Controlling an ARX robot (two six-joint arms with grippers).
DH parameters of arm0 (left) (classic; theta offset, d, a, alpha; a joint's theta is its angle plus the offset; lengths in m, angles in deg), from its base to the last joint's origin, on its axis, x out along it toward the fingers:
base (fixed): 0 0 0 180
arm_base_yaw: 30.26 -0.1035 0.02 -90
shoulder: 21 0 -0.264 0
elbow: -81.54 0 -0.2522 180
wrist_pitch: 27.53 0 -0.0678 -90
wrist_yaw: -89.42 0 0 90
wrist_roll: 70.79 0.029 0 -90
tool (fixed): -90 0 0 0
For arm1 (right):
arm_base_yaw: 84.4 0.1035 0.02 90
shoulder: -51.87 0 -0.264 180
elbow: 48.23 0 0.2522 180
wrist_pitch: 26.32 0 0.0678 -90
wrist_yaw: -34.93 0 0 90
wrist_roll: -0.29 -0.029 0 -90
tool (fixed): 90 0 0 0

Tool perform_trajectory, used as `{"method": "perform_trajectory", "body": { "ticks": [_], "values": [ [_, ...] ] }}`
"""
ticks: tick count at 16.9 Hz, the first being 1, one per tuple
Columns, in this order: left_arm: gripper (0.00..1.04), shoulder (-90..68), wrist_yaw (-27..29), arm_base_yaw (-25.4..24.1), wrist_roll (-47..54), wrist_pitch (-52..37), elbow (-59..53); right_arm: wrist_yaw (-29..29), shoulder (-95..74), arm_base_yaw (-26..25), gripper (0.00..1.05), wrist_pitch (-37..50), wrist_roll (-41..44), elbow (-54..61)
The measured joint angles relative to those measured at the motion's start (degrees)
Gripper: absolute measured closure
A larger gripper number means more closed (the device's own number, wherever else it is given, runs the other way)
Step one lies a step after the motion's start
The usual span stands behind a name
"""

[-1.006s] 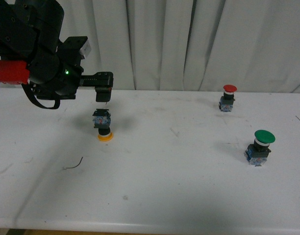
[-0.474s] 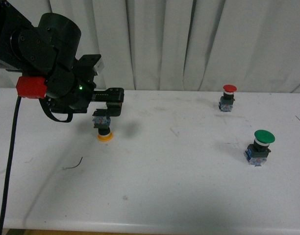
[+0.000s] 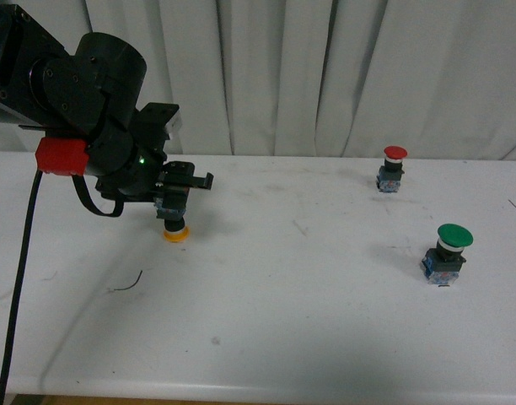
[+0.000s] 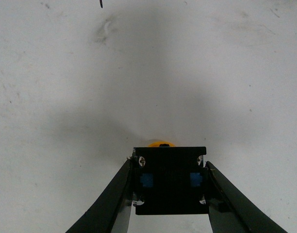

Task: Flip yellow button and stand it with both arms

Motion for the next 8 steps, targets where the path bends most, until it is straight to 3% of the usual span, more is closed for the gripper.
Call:
{"method": "perform_trajectory", "body": {
  "ticks": [4, 8],
  "values": [
    [0.69, 0.42, 0.61, 0.57, -0.02, -0.68, 0.33, -0.02, 0.00, 0.00, 0.06, 0.00, -0.02, 0.00],
    [0.69, 18.21, -4.02, 1.88, -2.29, -9.94, -13.25, -0.02, 0.00, 0.00, 0.06, 0.00, 0.00, 0.00]
  ]
}}
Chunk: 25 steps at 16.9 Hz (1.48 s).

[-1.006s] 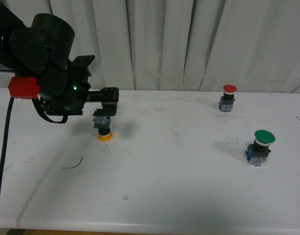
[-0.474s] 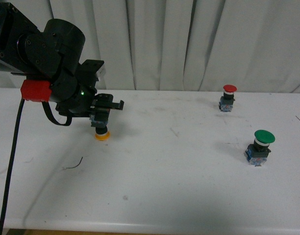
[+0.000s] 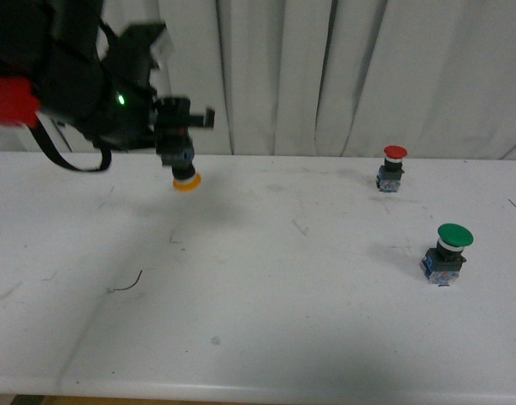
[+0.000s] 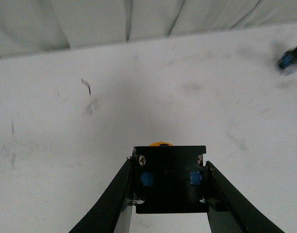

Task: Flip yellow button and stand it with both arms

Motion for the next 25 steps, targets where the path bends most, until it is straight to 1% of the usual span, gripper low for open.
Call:
{"method": "perform_trajectory", "body": {
  "ticks": [3, 5, 7, 8, 9, 10, 11, 13, 14, 15, 16, 17, 18, 20, 22, 24, 25],
  "values": [
    [0.69, 19.54, -1.92, 2.51, -3.39, -4.74, -14.47, 0.00, 0.00, 0.00, 0.06, 0.00, 0.00, 0.00],
    [0.70, 24.61, -2.67, 4.33, -6.27, -6.51, -22.27, 0.00, 0.00, 0.00, 0.06, 0.00, -0.02, 0.00],
    [0.70, 25.00, -2.60, 4.42, -7.87, -8.02, -23.32, 0.00, 0.00, 0.00, 0.06, 0.00, 0.00, 0.00],
    [0.70, 25.00, -2.29, 4.42, -8.35, -8.24, -23.32, 1.01, -0.24, -0.46, 0.06, -1.77, -1.01, -0.31],
    [0.70, 25.00, -2.27, 4.37, -8.68, -8.24, -23.32, 4.55, -2.62, -2.27, 0.06, -3.69, -4.63, -1.01],
    [0.70, 25.03, -2.23, 4.31, -8.79, -8.31, -23.41, 6.82, -7.04, -5.05, 0.06, -0.61, -8.68, -1.60],
    [0.70, 25.18, -2.21, 4.31, -8.83, -8.41, -23.43, 9.14, -11.50, -7.63, 0.06, 5.11, -11.06, -2.47],
    [0.70, 25.22, -2.01, 4.35, -8.83, -8.44, -23.47, 10.88, -21.77, -8.61, 0.06, 16.22, -12.22, -5.20],
    [0.70, 25.35, -1.97, 4.37, -8.85, -8.41, -23.50, 11.15, -27.50, -8.04, 0.06, 21.68, -12.33, -6.54],
    [0.70, 25.75, -1.68, 4.52, -9.09, -8.48, -23.61, 11.21, -37.48, -6.27, 0.06, 29.92, -12.33, -9.22],
    [0.70, 25.97, -1.68, 4.52, -10.05, -8.72, -23.63, 11.43, -47.80, -4.46, 0.06, 37.35, -12.31, -13.33],
    [0.70, 25.97, -1.81, 4.63, -10.99, -9.90, -23.63, 11.61, -56.02, -3.65, 0.06, 42.62, -12.31, -17.90],
    [0.70, 25.86, -2.05, 4.63, -12.28, -10.40, -23.61, 11.54, -66.25, -2.97, 0.06, 47.12, -12.35, -25.31],
    [0.70, 24.70, -2.08, 4.72, -14.08, -10.78, -23.39, 11.43, -76.50, -2.49, 0.06, 47.65, -11.10, -33.81],
    [0.70, 23.80, -2.32, 5.40, -14.91, -10.82, -23.28, 11.41, -85.74, -2.45, 0.06, 46.25, -9.01, -43.01],
    [0.70, 23.78, -2.64, 6.05, -15.32, -11.32, -22.69, 11.43, -90.90, -2.45, 0.06, 44.87, -7.78, -49.96],
    [0.70, 23.78, -3.06, 6.12, -15.82, -11.47, -22.53, 11.39, -91.47, -2.21, 0.06, 45.22, -7.61, -50.88]
  ]
}}
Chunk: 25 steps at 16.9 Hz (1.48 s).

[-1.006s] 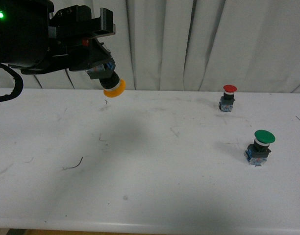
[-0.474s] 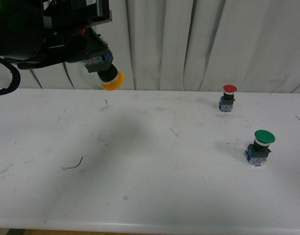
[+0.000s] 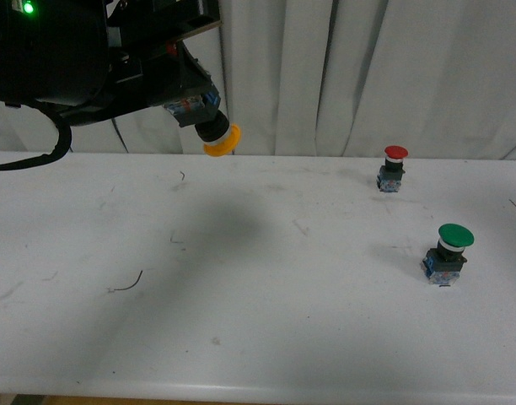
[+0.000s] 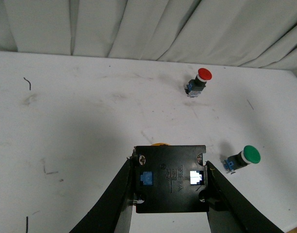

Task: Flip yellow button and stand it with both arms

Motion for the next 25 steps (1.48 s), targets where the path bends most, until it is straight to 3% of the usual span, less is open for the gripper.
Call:
{"method": "perform_trajectory", "body": {
  "ticks": [3, 6, 10, 14, 19, 25],
  "values": [
    [0.70, 0.07, -6.14, -0.17, -4.57, -8.46, -0.33, 1.77, -0.09, 1.01, 0.06, 2.21, -1.05, 1.90],
    [0.70, -0.50, -19.78, -2.56, -21.70, -31.65, -7.30, 5.64, 0.77, 1.84, 0.06, 3.96, -3.56, 6.23],
    [0.70, -4.26, -21.88, -1.77, -40.65, -57.29, -12.13, 12.81, 5.95, 2.73, 0.06, 9.09, -9.70, 10.86],
    [0.70, -5.68, -19.76, 0.68, -48.11, -58.18, -12.26, 24.00, 13.22, 7.30, 0.06, 27.12, -28.09, 19.93],
    [0.70, -5.68, -18.62, 1.25, -49.44, -58.14, -13.03, 25.49, 13.51, 11.34, 0.06, 28.68, -41.86, 23.26],
    [0.70, -5.66, -18.25, 1.27, -49.42, -58.23, -13.22, 24.48, 1.29, 9.64, 0.06, 28.55, -50.88, 18.84]
  ]
}}
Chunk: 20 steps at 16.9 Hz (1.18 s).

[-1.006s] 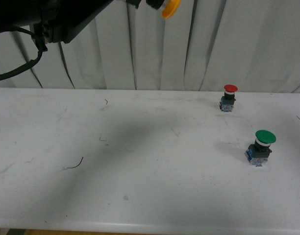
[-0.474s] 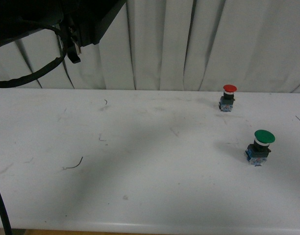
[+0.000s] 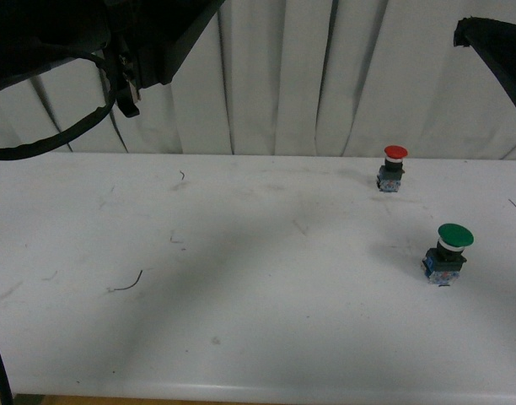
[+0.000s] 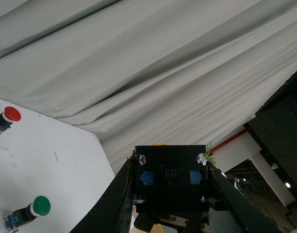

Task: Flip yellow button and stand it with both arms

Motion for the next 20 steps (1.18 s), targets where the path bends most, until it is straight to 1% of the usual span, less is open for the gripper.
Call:
{"method": "perform_trajectory", "body": {
  "ticks": [1, 2, 5, 12, 18, 19, 20],
  "values": [
    [0.70, 0.00, 0.13, 0.31, -0.02, 0.00, 0.00, -1.27, -3.58, 2.54, 0.06, 0.13, -3.58, -3.52],
    [0.70, 0.00, 0.22, 0.66, -0.02, 0.00, -0.04, -3.19, -7.43, 3.87, 0.06, 0.04, -5.49, -6.78],
    [0.70, 0.00, 0.26, 1.05, -0.02, 0.00, -0.37, -4.87, -9.31, 8.00, 0.06, 0.15, -7.72, -9.44],
    [0.70, -0.02, 0.44, 1.07, -0.02, 0.00, -0.68, -5.97, -9.79, 9.92, 0.06, 0.04, -8.44, -10.14],
    [0.70, -0.04, 0.44, 1.22, -0.02, 0.00, -0.92, -7.17, -10.54, 10.34, 0.06, 0.20, -9.29, -11.39],
    [0.70, -0.04, 0.46, 1.22, -0.02, 0.00, -0.98, -7.72, -10.88, 10.56, 0.09, -0.02, -9.90, -11.58],
    [0.70, -0.09, 0.63, 1.22, -0.02, 0.02, -1.14, -7.80, -10.93, 10.67, 0.19, -0.04, -10.32, -11.61]
  ]
}}
